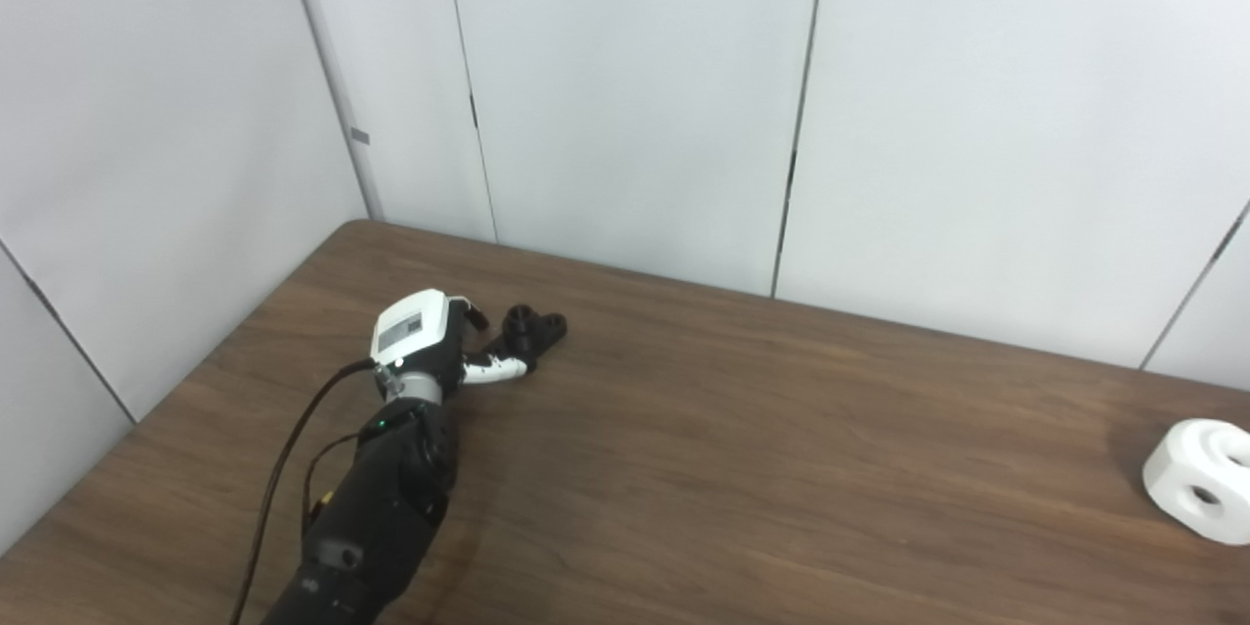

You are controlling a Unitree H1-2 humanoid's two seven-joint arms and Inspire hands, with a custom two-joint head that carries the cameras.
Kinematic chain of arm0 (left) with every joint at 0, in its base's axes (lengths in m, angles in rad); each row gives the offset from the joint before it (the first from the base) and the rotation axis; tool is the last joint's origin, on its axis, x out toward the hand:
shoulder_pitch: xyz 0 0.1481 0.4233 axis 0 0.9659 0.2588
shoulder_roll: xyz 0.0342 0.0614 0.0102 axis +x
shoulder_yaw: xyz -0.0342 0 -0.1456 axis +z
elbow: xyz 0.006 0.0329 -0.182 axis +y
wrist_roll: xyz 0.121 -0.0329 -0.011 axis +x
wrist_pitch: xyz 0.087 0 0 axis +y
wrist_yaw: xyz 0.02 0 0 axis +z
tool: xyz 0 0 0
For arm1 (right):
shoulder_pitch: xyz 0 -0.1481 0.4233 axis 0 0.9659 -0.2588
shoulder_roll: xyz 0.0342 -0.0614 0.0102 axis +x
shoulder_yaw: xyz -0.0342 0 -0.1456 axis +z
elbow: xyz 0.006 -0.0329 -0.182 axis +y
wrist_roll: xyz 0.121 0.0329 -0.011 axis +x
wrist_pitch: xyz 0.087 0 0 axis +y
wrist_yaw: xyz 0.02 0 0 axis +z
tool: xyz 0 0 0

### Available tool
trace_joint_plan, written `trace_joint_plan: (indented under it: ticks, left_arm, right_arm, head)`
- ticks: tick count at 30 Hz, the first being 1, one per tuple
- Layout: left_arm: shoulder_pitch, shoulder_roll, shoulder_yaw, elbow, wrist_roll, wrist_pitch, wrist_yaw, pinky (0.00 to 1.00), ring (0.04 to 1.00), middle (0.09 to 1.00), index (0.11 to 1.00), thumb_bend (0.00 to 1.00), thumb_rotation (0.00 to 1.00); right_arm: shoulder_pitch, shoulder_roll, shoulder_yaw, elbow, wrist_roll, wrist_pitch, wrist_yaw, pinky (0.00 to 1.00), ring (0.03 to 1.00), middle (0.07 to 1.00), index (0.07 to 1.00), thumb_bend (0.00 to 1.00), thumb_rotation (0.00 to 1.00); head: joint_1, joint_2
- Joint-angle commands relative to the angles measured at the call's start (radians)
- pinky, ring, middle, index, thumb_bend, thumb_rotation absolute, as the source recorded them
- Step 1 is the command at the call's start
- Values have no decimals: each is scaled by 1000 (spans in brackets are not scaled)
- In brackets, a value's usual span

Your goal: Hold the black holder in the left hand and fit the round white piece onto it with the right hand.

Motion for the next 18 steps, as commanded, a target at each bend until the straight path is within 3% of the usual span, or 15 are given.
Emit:
trace_joint_plan:
  ticks: [1,18]
  left_arm:
    - [-46,16,7,-7,15,5,13,1000,913,847,667,810,386]
    - [-44,13,-6,4,-15,3,23,1000,914,842,635,804,334]
  right_arm:
    - [37,20,12,14,-4,12,-2,908,948,947,977,444,1000]
    - [37,18,11,11,-6,10,1,905,946,946,974,461,1000]
  head:
    - [0,2]
    - [-5,7]
